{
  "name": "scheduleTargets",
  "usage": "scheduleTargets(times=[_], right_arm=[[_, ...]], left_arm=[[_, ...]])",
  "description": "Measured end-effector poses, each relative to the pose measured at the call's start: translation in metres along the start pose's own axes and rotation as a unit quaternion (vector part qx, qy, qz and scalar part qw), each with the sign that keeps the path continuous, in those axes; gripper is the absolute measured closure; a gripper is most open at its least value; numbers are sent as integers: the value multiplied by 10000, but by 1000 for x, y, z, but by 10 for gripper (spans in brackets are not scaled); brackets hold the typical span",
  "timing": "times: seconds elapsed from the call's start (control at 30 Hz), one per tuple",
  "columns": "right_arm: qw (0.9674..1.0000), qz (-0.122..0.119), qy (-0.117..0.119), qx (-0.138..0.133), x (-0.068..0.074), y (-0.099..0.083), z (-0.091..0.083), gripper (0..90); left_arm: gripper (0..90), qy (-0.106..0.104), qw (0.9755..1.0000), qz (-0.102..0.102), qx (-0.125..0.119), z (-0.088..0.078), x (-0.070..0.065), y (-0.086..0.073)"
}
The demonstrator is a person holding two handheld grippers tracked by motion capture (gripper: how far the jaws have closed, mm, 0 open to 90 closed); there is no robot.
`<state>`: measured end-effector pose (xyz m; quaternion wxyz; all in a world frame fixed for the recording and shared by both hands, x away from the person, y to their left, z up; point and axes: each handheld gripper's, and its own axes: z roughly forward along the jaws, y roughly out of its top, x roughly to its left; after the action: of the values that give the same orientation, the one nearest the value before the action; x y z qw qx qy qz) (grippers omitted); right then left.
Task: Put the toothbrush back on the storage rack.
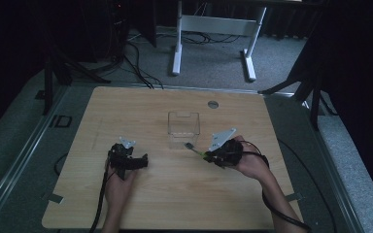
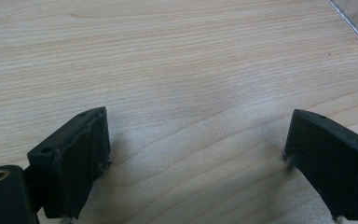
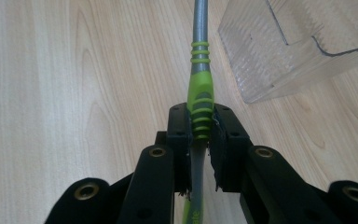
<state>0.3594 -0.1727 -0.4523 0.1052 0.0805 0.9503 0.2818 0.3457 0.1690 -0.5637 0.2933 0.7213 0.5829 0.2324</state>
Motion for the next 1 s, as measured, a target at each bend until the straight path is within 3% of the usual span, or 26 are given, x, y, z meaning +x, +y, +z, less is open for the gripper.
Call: scheduleTargets(times=[0.4, 1.0], right_arm=[[9998, 146, 53, -129, -2, 1, -2, 790], [9986, 388, -94, -353, -7, 5, -5, 790]], left_arm=[[71, -2, 10000, 1, 7, 0, 0, 0], [71, 0, 10000, -2, 0, 0, 0, 0]])
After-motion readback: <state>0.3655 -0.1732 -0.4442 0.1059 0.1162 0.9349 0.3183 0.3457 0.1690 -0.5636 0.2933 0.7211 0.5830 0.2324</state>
